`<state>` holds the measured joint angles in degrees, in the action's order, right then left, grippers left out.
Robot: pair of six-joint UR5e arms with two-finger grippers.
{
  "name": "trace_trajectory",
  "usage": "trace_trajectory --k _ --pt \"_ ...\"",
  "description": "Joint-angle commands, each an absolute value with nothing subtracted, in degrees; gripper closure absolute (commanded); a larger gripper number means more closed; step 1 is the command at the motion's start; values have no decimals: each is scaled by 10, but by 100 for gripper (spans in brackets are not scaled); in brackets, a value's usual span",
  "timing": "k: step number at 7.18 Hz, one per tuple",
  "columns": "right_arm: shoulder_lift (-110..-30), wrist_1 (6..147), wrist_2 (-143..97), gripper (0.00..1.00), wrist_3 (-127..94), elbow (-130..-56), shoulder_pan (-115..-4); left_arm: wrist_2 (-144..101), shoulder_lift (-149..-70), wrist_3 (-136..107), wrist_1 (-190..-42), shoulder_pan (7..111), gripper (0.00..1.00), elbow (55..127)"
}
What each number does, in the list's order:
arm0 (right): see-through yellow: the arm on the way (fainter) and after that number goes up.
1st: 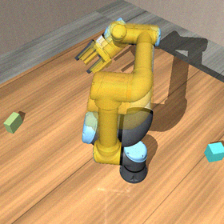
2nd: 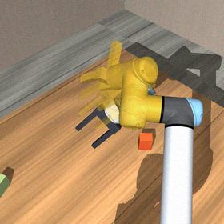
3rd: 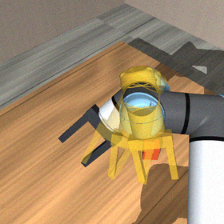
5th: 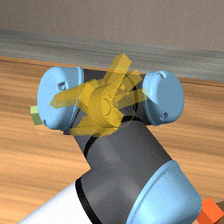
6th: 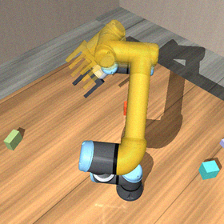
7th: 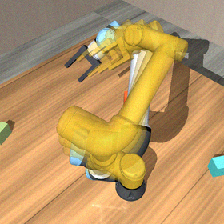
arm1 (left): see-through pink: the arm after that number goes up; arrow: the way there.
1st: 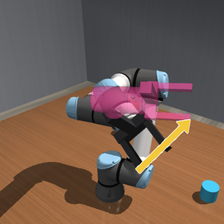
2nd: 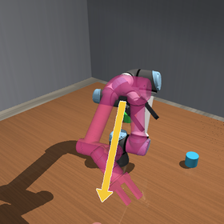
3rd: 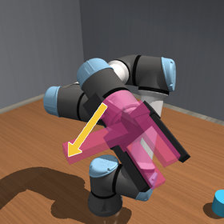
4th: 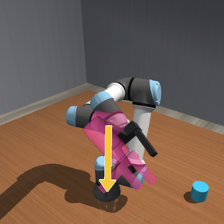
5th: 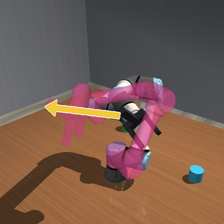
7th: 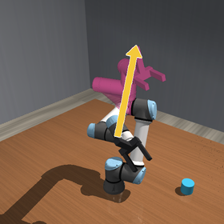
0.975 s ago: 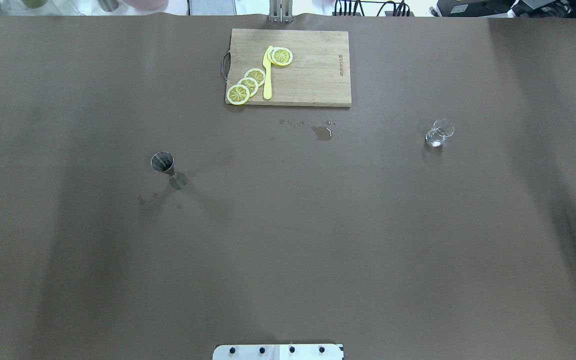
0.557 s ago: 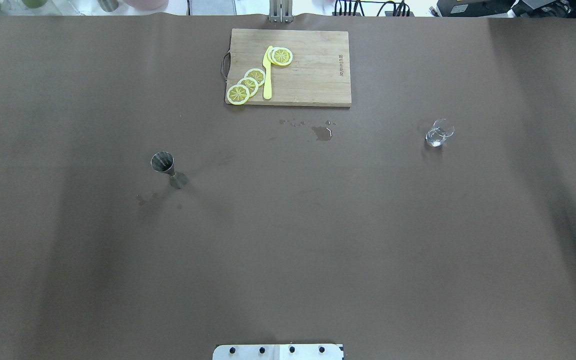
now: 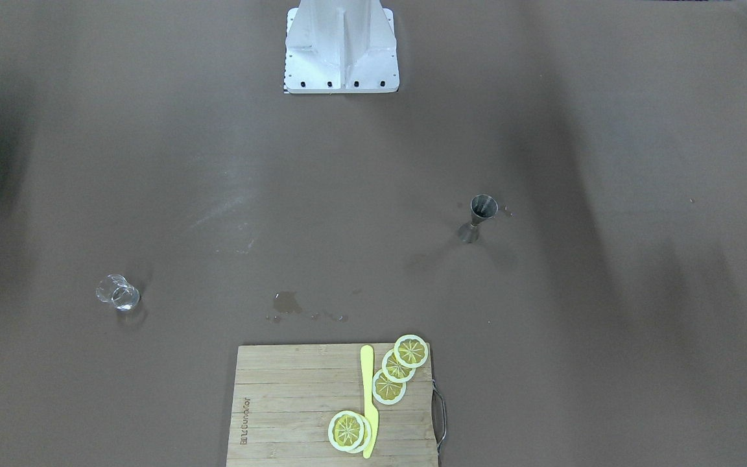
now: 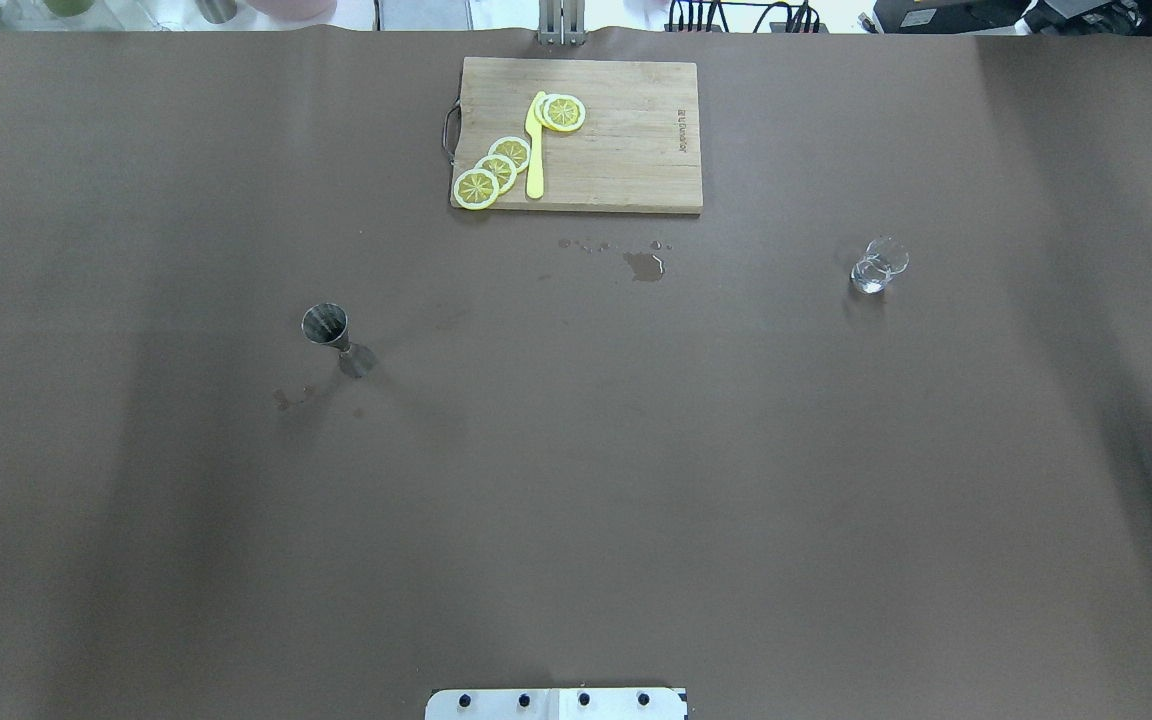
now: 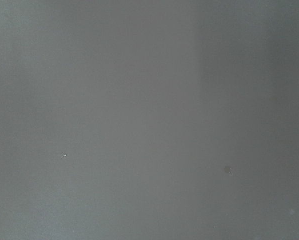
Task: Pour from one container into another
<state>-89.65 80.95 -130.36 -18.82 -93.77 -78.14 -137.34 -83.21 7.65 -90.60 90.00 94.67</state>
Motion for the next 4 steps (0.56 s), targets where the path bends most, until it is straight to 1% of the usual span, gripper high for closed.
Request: trace_trajectory --k 1,4 --pt "-897 809 -1305 0 -188 -937 -781 -1374 -833 78 -906 900 2 949" --pt "-897 810 -1305 0 -188 -935 -781 -1373 -834 75 -906 901 2 944"
